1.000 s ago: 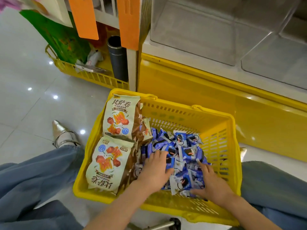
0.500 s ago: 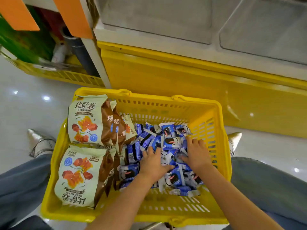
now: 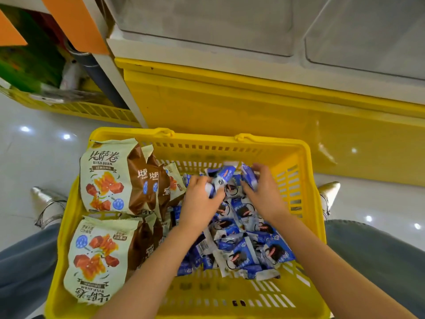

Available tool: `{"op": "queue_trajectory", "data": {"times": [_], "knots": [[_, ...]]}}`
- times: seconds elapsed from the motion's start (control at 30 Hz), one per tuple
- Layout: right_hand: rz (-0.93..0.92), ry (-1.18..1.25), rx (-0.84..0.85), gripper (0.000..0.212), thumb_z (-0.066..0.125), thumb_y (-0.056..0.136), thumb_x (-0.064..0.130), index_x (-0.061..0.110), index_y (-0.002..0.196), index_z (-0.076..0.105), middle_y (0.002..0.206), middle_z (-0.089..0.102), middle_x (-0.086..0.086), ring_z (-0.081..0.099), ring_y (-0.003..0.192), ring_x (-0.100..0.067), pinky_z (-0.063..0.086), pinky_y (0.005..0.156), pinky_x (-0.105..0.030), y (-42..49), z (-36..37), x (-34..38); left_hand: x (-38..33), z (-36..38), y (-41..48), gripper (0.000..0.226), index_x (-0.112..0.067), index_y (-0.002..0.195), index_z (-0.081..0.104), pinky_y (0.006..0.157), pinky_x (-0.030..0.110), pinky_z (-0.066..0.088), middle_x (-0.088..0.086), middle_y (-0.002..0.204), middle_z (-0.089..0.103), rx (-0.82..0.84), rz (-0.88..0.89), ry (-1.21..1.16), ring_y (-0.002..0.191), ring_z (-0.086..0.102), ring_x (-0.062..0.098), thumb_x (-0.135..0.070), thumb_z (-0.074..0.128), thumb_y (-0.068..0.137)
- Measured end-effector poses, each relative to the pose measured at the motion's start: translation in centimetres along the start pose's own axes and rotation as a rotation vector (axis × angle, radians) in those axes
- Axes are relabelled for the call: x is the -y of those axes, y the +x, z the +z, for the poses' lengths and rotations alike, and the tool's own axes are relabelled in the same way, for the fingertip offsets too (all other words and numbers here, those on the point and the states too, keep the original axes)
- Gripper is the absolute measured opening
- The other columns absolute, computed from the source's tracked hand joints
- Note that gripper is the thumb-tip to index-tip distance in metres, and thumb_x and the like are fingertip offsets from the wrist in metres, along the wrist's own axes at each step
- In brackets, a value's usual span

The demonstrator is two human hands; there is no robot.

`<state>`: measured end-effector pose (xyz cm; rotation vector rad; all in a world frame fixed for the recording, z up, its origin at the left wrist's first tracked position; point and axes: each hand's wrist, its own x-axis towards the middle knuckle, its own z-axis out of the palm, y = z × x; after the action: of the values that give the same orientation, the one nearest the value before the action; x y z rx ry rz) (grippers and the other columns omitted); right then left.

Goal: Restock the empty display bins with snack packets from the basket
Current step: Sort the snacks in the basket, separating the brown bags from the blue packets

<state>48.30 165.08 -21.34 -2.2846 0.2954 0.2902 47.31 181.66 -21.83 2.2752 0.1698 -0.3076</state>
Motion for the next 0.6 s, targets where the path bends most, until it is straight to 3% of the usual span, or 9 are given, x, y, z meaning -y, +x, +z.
{"op": "queue_trajectory", "data": {"times": [0.13,0.2,0.27,0.33,0.4,0.47,0.53,0.6], "knots": [[0.032,-0.053,0.214,0.049,0.060,0.091,0.018,0.007,0.134,0.041,0.133,0.052,-0.012,0.049,0.122,-0.026,0.039,0.091,-0.025,1.7,1.0,1.2,0.2,-0.6,2.7,0.038,-0.010,0.124,0.049,0.090,0.028,0.038,0.006,0.122,0.043,0.145,0.037,0.096,0.113,0.045,0.021,-0.028,0.056,0.091],[0.035,-0.108,0.354,0.058,0.059,0.092,0.024,0.008,0.141,0.033,0.144,0.041,-0.010,0.040,0.131,-0.025,0.035,0.101,-0.029,1.4,1.0,1.2,1.0,-0.8,3.3,0.047,-0.010,0.133,0.042,0.102,0.035,0.034,0.009,0.134,0.040,0.253,-0.005,0.171,0.127,0.037,0.025,-0.027,0.057,0.092],[-0.001,-0.215,0.377,0.068,0.057,0.092,0.034,0.011,0.146,0.022,0.150,0.029,-0.006,0.029,0.138,-0.023,0.029,0.109,-0.033,0.6,0.5,0.9,1.4,-0.9,3.0,0.056,-0.016,0.139,0.035,0.108,0.043,0.029,0.006,0.142,0.035,0.263,0.016,0.316,0.133,0.028,0.025,-0.030,0.059,0.090],[-0.018,-0.315,0.320,0.071,0.054,0.091,0.043,0.015,0.147,0.021,0.150,0.028,-0.004,0.027,0.138,-0.021,0.029,0.110,-0.032,-0.8,-0.5,0.5,1.4,-0.8,1.9,0.055,-0.020,0.138,0.035,0.106,0.042,0.027,0.002,0.140,0.037,0.197,0.123,0.380,0.132,0.029,0.023,-0.032,0.058,0.089],[-0.034,-0.370,0.324,0.070,0.052,0.089,0.051,0.019,0.145,0.026,0.147,0.033,-0.001,0.031,0.135,-0.018,0.031,0.108,-0.031,-2.6,-1.7,-0.3,1.4,-0.2,-0.1,0.042,-0.021,0.130,0.043,0.101,0.035,0.035,0.000,0.130,0.046,0.229,0.191,0.254,0.123,0.040,0.019,-0.030,0.056,0.091],[-0.008,-0.410,0.406,0.074,0.051,0.085,0.058,0.022,0.144,0.026,0.147,0.033,0.002,0.030,0.135,-0.016,0.030,0.108,-0.030,-4.9,-2.6,-1.3,1.3,0.7,-2.7,0.038,-0.021,0.126,0.048,0.098,0.032,0.041,-0.001,0.126,0.051,0.426,0.168,0.141,0.116,0.047,0.015,-0.034,0.056,0.091],[0.012,-0.496,0.525,0.083,0.052,0.082,0.063,0.022,0.146,0.020,0.151,0.026,0.003,0.025,0.138,-0.016,0.025,0.110,-0.031,-6.8,-2.8,-2.2,1.5,1.9,-5.0,0.044,-0.021,0.127,0.048,0.097,0.032,0.040,0.001,0.123,0.052,0.633,0.175,0.209,0.116,0.045,0.016,-0.042,0.056,0.089],[0.000,-0.576,0.642,0.091,0.057,0.080,0.061,0.021,0.149,0.013,0.154,0.018,0.004,0.017,0.142,-0.017,0.020,0.113,-0.032,-7.8,-2.8,-2.6,1.7,3.0,-6.3,0.052,-0.020,0.129,0.048,0.093,0.030,0.036,0.003,0.117,0.051,0.707,0.215,0.303,0.116,0.042,0.019,-0.048,0.057,0.086]]}}
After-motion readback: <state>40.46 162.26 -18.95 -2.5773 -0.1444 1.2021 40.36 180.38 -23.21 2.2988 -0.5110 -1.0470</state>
